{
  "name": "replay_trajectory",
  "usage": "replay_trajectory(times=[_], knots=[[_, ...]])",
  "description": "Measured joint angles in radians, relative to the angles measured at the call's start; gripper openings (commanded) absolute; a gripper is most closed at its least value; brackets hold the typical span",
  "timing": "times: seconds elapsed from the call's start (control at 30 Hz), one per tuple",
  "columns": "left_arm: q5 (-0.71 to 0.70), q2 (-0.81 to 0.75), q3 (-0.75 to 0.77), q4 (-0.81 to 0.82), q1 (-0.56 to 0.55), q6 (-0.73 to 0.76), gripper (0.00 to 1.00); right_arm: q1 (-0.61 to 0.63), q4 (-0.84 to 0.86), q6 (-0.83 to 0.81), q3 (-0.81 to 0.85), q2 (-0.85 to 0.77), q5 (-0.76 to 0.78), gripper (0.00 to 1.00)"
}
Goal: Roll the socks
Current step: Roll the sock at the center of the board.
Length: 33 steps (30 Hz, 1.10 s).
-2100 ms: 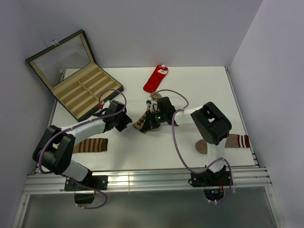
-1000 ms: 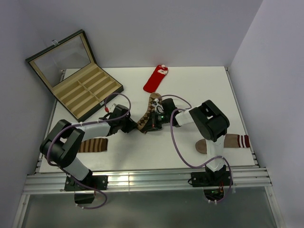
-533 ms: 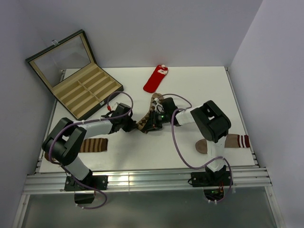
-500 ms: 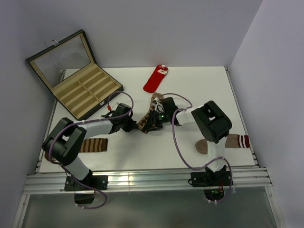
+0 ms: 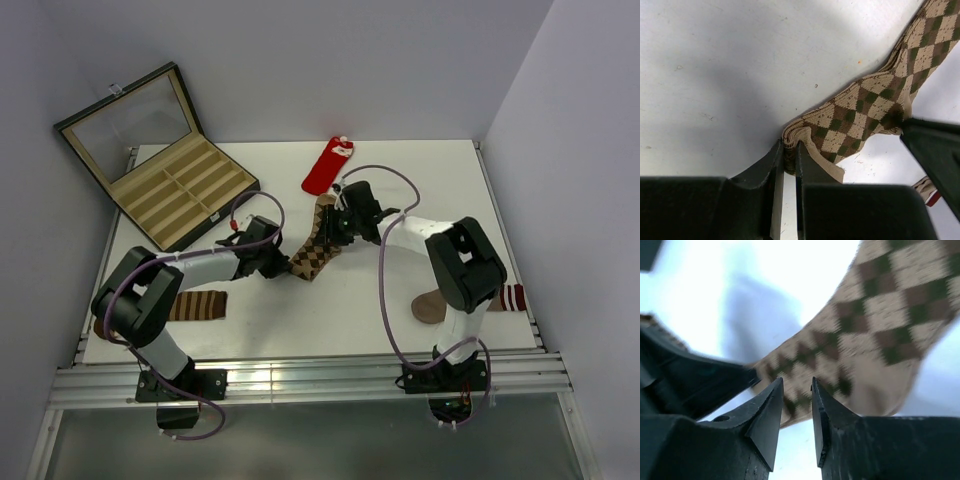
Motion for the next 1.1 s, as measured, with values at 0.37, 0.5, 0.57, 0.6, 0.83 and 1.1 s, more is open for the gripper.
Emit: replay_trajectory(times=[0.37, 0.5, 0.57, 0.6, 0.83, 1.1], knots=[[0.001, 0.016, 0.055, -0.064, -0.001, 0.102, 0.0, -0.02, -0.054, -0.02, 0.126, 0.161, 0.076, 0.34], [0.006, 0.018, 0.072, -0.079, -0.003, 0.17, 0.0, -0.025, -0.081, -0.024, 0.18, 0.194, 0.072, 0.34], [0.012, 0.024, 0.084, -0.086, -0.003, 0.201, 0.0, -0.026, -0.092, -0.028, 0.198, 0.204, 0.073, 0.34], [0.013, 0.03, 0.09, -0.093, -0.003, 0.209, 0.0, -0.027, -0.098, -0.031, 0.204, 0.206, 0.073, 0.34], [0.026, 0.074, 0.138, -0.129, -0.004, 0.232, 0.0, -0.019, -0.09, -0.105, 0.115, 0.117, 0.1, 0.36], [0.026, 0.086, 0.158, -0.154, -0.004, 0.231, 0.0, 0.169, -0.005, -0.277, -0.089, -0.143, 0.226, 0.39]])
